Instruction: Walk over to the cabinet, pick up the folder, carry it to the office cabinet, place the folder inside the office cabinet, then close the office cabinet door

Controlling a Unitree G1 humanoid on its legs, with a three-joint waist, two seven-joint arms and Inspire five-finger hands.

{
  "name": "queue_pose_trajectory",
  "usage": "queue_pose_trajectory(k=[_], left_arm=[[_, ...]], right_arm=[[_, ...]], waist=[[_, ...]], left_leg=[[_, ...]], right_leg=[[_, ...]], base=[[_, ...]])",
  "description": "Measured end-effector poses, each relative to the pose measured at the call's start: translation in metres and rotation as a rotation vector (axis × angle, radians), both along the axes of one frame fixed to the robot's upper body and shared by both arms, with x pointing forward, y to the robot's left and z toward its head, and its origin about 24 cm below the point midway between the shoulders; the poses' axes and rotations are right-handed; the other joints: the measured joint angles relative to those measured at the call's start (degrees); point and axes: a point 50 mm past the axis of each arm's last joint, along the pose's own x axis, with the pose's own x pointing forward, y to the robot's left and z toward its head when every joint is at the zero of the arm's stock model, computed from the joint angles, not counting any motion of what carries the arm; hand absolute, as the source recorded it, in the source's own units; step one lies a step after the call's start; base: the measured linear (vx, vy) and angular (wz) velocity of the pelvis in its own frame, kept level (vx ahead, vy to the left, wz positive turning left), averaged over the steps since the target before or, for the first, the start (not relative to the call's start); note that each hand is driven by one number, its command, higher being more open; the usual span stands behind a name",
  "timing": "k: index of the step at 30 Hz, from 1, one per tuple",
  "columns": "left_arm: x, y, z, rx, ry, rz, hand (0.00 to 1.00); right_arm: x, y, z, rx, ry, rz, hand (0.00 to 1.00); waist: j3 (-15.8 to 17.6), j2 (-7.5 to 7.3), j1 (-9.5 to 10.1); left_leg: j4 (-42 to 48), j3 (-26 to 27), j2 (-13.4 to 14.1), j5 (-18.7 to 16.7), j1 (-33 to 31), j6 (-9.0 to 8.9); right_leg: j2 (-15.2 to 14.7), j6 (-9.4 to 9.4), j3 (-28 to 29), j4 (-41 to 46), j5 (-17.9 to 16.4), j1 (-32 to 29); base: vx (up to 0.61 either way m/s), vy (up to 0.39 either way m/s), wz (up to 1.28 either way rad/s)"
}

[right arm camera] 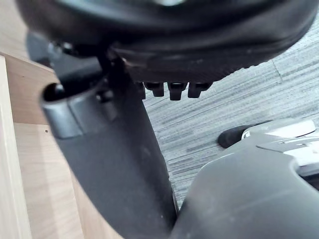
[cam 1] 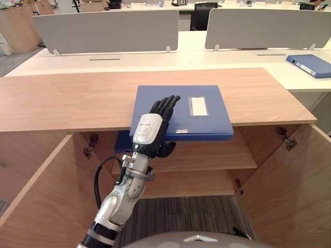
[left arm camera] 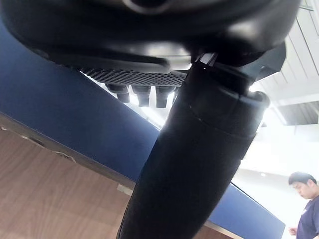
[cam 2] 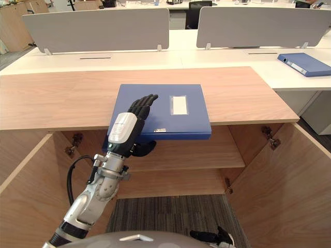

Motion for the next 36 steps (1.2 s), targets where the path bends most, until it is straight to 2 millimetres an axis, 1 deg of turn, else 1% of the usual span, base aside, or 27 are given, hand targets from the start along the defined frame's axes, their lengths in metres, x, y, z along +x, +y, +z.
queue_pose_trajectory(k=[6,12,16,22,25,29,30,32,34,35,36], left_arm=[[0.002,0.003,0.002,0.038,-0.037,0.026,0.0],[0.004,0.01,0.009,0.018,-0.091,0.066,0.0],[0.006,0.014,0.012,-0.064,-0.088,0.104,0.0],[-0.004,0.015,0.021,-0.139,-0.092,0.108,0.0],[-0.01,0.017,0.034,-0.258,-0.117,0.119,0.0],[-0.02,0.017,0.053,-0.427,-0.162,0.107,0.0],[-0.025,0.019,0.059,-0.483,-0.176,0.099,0.0],[-0.028,0.02,0.064,-0.554,-0.183,0.081,0.0],[-0.033,0.023,0.074,-0.676,-0.207,0.056,0.0],[-0.034,0.025,0.077,-0.697,-0.217,0.051,0.0],[-0.036,0.029,0.081,-0.763,-0.228,0.033,0.0]], right_arm=[[0.0,0.0,0.0,0.0,0.0,0.0,1.0],[0.001,0.0,0.0,-0.001,-0.004,0.0,1.0],[0.002,0.0,0.001,-0.001,-0.008,0.002,1.0],[0.009,0.003,0.003,0.007,-0.052,-0.03,1.0],[0.021,0.008,0.011,-0.004,-0.144,-0.004,1.0],[0.05,0.021,0.035,0.001,-0.362,0.011,1.0],[0.061,0.026,0.049,0.007,-0.455,0.02,1.0],[0.072,0.029,0.064,0.012,-0.553,0.005,1.0],[0.09,0.028,0.091,0.017,-0.709,-0.014,1.0],[0.093,0.028,0.098,0.012,-0.746,-0.013,1.0],[0.1,0.027,0.112,0.001,-0.819,-0.013,1.0]], waist=[[-0.05,0.09,-0.14],[-0.08,0.14,-0.77],[-0.11,0.17,-0.8],[-0.16,0.05,-0.78],[-0.16,0.15,-0.95],[-0.1,0.09,-1.17],[-0.09,0.1,-1.2],[-0.06,0.17,-1.24],[0.25,0.44,-1.27],[0.28,0.52,-1.27],[0.38,0.69,-1.29]], left_leg=[[0.0,0.07,0.1,-0.24,-0.05,-0.3],[0.0,0.07,0.13,-0.29,-0.01,-0.37],[0.0,0.14,0.24,-0.32,-0.04,-0.37],[0.05,1.73,0.79,-0.26,-0.76,-0.39],[0.32,2.53,1.09,-0.21,-0.85,-0.39],[0.33,2.89,1.62,-0.06,-1.56,-0.36],[0.31,3.04,1.75,-0.08,-1.56,-0.36],[0.28,3.17,1.85,-0.16,-1.7,-0.28],[0.3,3.39,1.89,-0.32,-2.23,-0.2],[0.31,3.5,1.9,-0.32,-2.33,-0.21],[0.33,3.89,1.98,-0.29,-2.39,-0.2]], right_leg=[[0.11,-0.06,0.0,-0.29,-0.04,0.14],[0.15,-0.07,-0.03,-0.63,-0.04,0.39],[0.18,-0.05,0.1,-0.56,-0.02,0.33],[0.61,-0.05,1.87,0.75,0.07,-1.79],[0.92,-0.2,2.78,1.37,0.29,-2.59],[1.49,-0.45,3.39,2.61,0.51,-4.27],[1.65,-0.51,3.63,2.81,0.55,-4.5],[1.75,-0.52,3.77,3.01,0.56,-4.88],[1.87,-0.5,4.03,3.2,0.68,-5.68],[1.89,-0.49,4.16,3.26,0.7,-5.88],[2.0,-0.49,4.62,3.37,0.75,-6.23]], base=[[0.0,0.0,0.0],[0.0,0.0,0.0],[0.0,-0.002,-0.01],[-0.02,-0.008,-0.14],[-0.03,-0.02,-0.15],[-0.06,-0.024,-0.07],[-0.07,-0.018,-0.09],[-0.08,-0.014,-0.07],[-0.07,-0.007,-0.07],[-0.05,-0.003,-0.11],[-0.03,-0.004,-0.16]])
